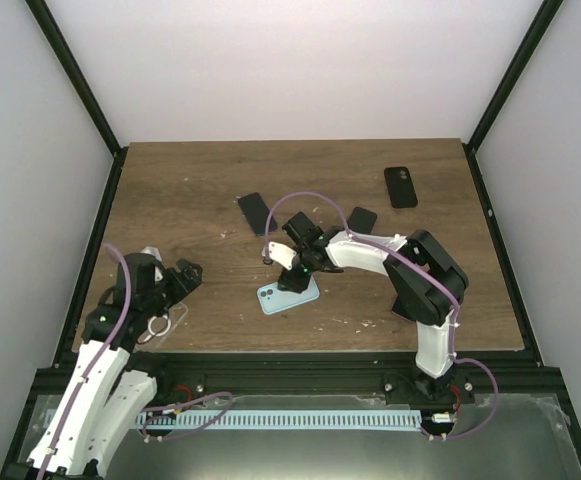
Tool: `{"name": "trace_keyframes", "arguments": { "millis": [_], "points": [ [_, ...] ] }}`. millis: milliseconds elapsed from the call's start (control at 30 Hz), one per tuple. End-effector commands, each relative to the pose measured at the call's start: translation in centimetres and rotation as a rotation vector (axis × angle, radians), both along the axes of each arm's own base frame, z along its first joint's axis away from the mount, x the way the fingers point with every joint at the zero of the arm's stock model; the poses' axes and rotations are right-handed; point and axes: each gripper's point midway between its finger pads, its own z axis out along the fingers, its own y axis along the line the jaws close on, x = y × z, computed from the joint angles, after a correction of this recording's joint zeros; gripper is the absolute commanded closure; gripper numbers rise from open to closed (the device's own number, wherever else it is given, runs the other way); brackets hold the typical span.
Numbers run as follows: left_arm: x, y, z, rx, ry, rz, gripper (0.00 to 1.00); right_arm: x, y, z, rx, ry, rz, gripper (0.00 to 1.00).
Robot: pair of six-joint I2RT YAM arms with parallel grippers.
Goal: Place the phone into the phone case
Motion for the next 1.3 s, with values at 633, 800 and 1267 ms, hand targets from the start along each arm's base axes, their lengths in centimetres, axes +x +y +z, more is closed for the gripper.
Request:
{"name": "trace_keyframes", "arguments": {
  "millis": [633, 800, 1267],
  "points": [
    [0.4, 0.4, 0.5, 0.015, -0.004, 0.019, 0.06, 2.2, 0.5, 0.0, -0.031, -0.158, -0.131, 0.93],
    [0.3, 0.6, 0.8, 0.022, -0.013, 0.023, 0.06, 2.0, 1.2, -0.2, -0.021, 0.042, -0.367, 0.99],
    [0.4, 0.5, 0.7, 0.021, -0.013, 0.017, 0.06, 0.9, -0.4, 0.8, 0.11, 0.341, -0.954, 0.79]
  ]
}}
